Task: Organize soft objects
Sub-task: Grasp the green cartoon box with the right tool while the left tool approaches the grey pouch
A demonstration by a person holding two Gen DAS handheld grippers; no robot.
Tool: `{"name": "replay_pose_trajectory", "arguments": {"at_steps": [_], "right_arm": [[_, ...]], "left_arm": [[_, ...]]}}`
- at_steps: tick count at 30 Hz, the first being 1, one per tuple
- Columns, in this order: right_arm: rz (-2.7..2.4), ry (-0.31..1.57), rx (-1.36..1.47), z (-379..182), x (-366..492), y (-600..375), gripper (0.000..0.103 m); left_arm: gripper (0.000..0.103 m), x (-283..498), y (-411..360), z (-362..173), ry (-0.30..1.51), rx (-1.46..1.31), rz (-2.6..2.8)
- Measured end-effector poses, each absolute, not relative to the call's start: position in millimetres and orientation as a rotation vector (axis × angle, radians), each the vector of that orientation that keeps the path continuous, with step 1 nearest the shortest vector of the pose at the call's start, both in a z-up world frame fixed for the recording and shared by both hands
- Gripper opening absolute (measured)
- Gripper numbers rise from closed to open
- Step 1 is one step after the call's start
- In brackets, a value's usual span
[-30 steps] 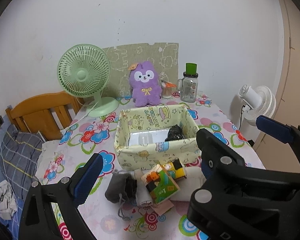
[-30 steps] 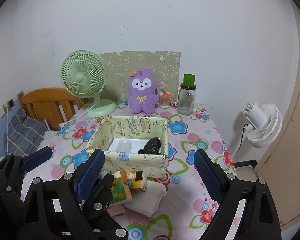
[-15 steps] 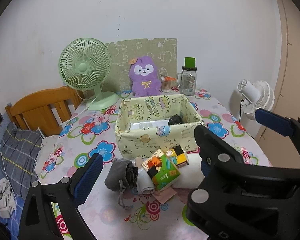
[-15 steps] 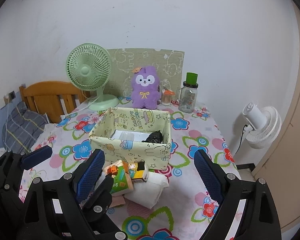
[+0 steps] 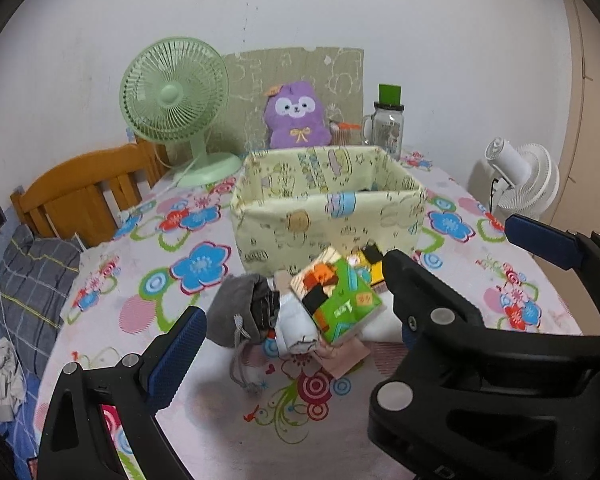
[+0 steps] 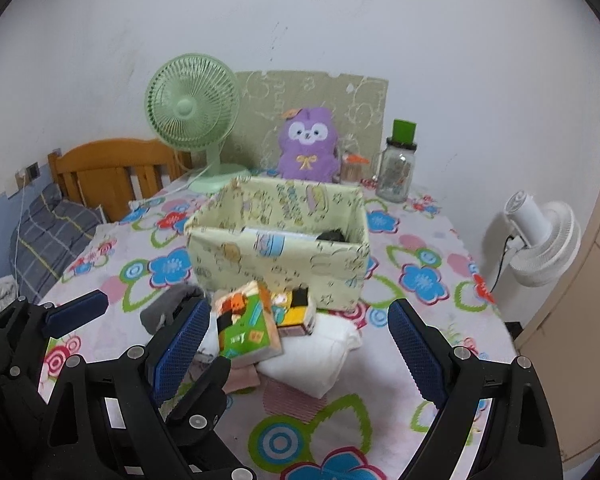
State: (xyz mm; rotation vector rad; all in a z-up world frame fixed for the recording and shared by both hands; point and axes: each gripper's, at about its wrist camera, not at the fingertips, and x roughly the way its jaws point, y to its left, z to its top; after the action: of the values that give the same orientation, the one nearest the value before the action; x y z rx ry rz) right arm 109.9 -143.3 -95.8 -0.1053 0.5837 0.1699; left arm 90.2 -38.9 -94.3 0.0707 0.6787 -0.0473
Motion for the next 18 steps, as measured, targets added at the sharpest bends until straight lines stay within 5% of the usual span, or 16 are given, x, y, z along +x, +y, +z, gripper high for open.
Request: {"name": "replay_pose_trajectory", "arguments": {"at_steps": [18], "right_arm": [[0.198,0.646,-0.13,-144,139,-133,0.093]], "left_arm": [[0.099,116,-33,-148,0.757,0.083,-0.099]]}}
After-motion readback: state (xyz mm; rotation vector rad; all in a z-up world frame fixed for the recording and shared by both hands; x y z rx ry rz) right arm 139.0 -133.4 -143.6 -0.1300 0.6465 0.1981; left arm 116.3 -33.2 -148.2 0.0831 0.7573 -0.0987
